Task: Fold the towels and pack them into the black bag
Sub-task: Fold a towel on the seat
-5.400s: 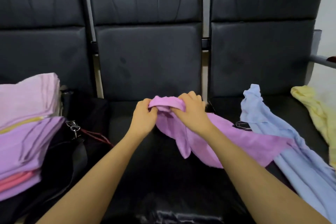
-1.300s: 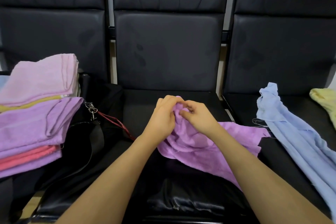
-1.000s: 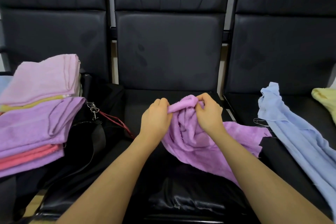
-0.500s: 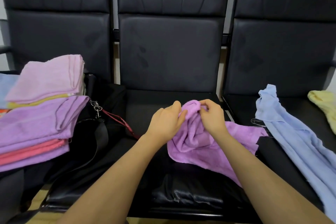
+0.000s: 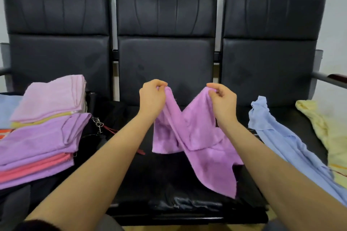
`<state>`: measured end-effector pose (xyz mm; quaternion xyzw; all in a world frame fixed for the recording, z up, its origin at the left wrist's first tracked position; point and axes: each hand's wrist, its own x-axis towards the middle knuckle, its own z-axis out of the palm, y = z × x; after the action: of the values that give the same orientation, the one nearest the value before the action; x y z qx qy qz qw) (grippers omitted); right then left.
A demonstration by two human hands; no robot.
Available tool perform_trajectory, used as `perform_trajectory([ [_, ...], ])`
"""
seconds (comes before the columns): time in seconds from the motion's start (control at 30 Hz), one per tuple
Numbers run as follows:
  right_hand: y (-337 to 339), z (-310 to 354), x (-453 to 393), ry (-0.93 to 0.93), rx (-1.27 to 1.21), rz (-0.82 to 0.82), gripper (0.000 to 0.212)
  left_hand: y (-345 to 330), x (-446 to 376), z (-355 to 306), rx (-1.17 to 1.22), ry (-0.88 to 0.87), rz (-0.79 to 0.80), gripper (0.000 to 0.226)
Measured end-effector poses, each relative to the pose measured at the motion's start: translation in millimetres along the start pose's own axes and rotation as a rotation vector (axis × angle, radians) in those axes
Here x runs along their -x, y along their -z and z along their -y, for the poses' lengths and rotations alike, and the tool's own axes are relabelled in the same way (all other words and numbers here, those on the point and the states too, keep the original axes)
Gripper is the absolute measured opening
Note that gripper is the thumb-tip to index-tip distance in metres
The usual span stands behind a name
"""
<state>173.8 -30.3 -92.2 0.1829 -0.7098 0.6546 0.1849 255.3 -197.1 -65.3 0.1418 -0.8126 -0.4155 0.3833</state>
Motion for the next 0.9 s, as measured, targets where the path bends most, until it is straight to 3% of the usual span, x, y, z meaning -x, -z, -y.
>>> perform_trajectory([
  [0.17,9,47,-20,0.1,0.024,-0.015,0.05,20,-25,-32,0.099,-0.005,-0.018,0.041],
  [0.37,20,90,-33,0.214,0.227,-0.018,0.045,43,-39,-64,-0.168,-0.117,0.052,0.073],
  [0.47,26,103,-38,0.267,0.158,-0.063,0.045,56,-46,-74,-0.226,-0.186,0.018,0.066],
  [0.57,32,112,-43,0.256,0.158,-0.098,0.045,67,-54,-83,-0.222,-0.209,-0.155,0.049],
  [0.73,39,121,-44,0.2,0.272,-0.068,0.051,76,-58,-90,-0.287,-0.165,-0.288,0.047],
  [0.9,45,119,-43,0.255,0.421,-0.068,0.03,86,-60,-82,-0.291,-0.09,-0.315,0.038],
])
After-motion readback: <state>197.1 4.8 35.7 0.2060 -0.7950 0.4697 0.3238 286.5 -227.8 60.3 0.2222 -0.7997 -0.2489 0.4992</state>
